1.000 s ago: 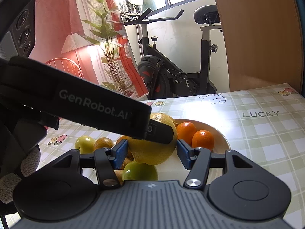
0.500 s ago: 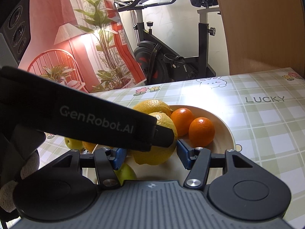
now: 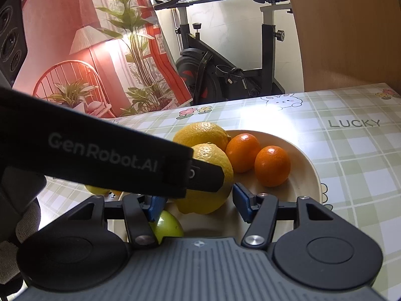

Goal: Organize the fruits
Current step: 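Carry the lemon with both grippers over the plate and lower it, then open both grippers to release the lemon onto the plate, then move both grippers to the dark orange beside the yellow apple, then close both grippers around the dark orange and lift it, then carry the orange with both grippers over the plate and lower it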

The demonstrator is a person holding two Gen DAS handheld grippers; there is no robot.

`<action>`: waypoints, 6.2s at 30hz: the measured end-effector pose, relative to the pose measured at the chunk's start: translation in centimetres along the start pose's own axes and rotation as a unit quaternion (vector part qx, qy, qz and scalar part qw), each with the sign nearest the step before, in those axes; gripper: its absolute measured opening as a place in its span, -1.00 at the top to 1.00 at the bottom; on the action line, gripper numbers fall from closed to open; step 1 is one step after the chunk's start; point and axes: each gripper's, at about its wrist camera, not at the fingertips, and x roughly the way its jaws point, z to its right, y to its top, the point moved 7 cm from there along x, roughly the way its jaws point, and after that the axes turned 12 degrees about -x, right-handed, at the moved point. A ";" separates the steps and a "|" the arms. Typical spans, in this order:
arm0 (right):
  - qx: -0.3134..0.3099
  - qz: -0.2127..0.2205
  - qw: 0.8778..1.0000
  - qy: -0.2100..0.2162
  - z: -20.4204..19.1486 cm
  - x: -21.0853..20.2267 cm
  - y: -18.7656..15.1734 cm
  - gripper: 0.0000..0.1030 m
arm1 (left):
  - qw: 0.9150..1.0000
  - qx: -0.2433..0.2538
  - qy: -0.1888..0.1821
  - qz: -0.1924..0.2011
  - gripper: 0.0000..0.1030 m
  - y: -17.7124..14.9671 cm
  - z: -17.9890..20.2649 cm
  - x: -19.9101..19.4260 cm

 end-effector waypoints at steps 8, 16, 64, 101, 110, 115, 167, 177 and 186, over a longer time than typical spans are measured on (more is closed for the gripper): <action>0.006 0.042 0.999 -0.012 0.1 -2.0 -0.5 -0.17 | 0.999 -0.015 -0.015 0.034 -0.06 0.4 -1.7 -3.5; 0.023 0.051 0.998 -0.022 0.3 -3.9 -0.4 -0.17 | 0.997 -0.041 -0.005 0.072 -0.06 1.5 -6.3 -7.7; -0.070 -0.007 0.997 0.013 -9.1 -0.5 0.1 0.25 | 0.996 -0.040 -0.074 -0.041 0.22 -0.7 -12.3 -2.5; -0.056 -0.025 0.998 0.029 -9.6 -1.5 -1.5 0.22 | 0.989 -0.051 -0.115 -0.080 0.26 -4.6 -11.0 -3.4; -0.069 -0.020 0.997 0.030 -9.8 -2.7 -1.7 0.21 | 0.986 -0.045 -0.134 -0.092 0.36 -5.6 -10.4 -4.1; -0.059 -0.034 0.997 0.039 -9.5 -3.3 -3.0 0.21 | 0.986 -0.038 -0.129 -0.101 0.35 -6.8 -10.1 -3.8; -0.026 -0.026 0.999 -0.029 1.1 -5.6 -1.2 0.11 | 0.993 0.039 -0.081 -0.073 0.45 -3.0 3.8 0.2; -0.025 -0.019 0.999 -0.028 3.5 -3.9 -1.2 0.11 | 0.997 0.017 -0.054 -0.057 0.44 -1.9 3.9 1.8; -0.048 -0.016 0.998 -0.038 3.2 -2.2 -0.6 0.11 | 0.999 0.013 -0.030 -0.042 0.45 -1.1 3.9 2.9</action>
